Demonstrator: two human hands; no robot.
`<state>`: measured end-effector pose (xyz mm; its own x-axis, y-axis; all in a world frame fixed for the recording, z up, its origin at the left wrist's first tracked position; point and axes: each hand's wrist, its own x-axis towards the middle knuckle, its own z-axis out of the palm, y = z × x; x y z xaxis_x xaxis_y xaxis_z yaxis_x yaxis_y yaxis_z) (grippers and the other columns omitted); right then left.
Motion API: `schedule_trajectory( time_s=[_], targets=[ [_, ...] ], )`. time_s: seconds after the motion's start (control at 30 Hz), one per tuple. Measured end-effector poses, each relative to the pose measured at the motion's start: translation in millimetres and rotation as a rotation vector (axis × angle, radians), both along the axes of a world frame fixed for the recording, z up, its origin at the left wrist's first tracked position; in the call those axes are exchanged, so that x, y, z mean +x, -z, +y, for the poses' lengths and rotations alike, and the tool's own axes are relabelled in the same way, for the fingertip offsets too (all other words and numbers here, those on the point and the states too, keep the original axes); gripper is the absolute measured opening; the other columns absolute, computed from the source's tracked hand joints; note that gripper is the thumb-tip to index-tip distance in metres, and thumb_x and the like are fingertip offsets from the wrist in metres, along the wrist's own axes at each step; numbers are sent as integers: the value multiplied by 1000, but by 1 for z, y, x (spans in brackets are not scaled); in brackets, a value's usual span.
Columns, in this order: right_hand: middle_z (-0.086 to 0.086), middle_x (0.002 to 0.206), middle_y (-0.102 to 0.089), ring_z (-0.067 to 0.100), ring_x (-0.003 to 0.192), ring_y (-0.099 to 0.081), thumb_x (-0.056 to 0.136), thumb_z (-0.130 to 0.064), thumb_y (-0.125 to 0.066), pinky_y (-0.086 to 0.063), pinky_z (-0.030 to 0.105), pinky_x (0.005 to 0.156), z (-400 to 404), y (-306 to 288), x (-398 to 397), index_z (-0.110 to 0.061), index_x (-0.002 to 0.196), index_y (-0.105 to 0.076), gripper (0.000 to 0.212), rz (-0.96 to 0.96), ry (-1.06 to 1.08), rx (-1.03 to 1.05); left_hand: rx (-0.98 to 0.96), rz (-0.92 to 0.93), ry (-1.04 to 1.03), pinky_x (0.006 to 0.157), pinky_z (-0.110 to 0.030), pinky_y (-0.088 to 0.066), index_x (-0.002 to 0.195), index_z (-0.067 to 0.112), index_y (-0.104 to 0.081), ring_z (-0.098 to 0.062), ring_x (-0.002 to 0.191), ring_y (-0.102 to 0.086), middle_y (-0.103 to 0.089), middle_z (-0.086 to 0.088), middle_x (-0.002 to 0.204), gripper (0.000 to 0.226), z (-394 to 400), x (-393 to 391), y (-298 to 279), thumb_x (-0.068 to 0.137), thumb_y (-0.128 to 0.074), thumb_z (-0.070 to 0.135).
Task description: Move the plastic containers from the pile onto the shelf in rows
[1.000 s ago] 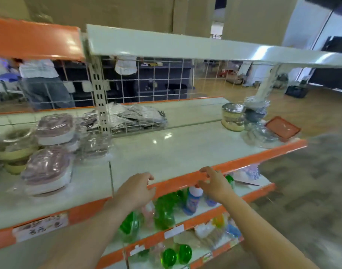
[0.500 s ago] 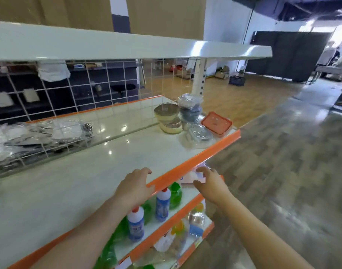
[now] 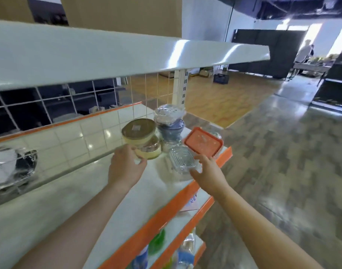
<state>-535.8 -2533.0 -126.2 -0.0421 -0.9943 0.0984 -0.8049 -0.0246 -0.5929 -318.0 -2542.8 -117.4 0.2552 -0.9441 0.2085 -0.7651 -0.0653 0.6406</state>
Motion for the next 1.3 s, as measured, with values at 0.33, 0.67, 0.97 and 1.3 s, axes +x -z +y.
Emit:
schedule_trajectory(
  time_s=[0.33, 0.67, 0.97, 1.3],
  targets=[
    [6, 130, -47, 22, 113, -51, 91, -26, -58, -39, 28, 88, -90, -14, -5, -17, 133, -47, 44, 11, -109, -41, 146, 136, -172, 114, -44, -24, 150, 5, -8, -37, 139, -21, -16, -20, 150, 116, -87, 0, -2, 69, -79, 48],
    [7, 127, -48, 23, 112, -51, 92, -27, -55, -40, 28, 87, -140, -7, -8, -16, 136, -43, 47, 108, -334, -24, 163, 174, -333, 102, -45, -37, 146, -1, -14, -40, 129, -36, -25, -22, 142, 119, -132, -15, 1, 64, -81, 51],
    [6, 139, -44, 25, 124, -46, 94, -26, -51, -39, 31, 96, -150, -4, 25, -15, 136, -46, 44, 244, -533, 0, 82, 161, -442, 96, -39, -42, 130, -1, -41, -37, 114, -49, -36, -19, 131, 91, -94, 8, 4, 65, -80, 49],
    [10, 155, -17, 35, 142, -19, 88, -45, -57, -25, 43, 114, -153, 28, 98, -18, 148, -21, 75, 390, -565, 75, 174, 365, -524, 75, -30, -43, 113, 0, -59, -28, 99, -56, -57, -15, 114, 83, -13, 83, 8, 60, -79, 61]
  ],
)
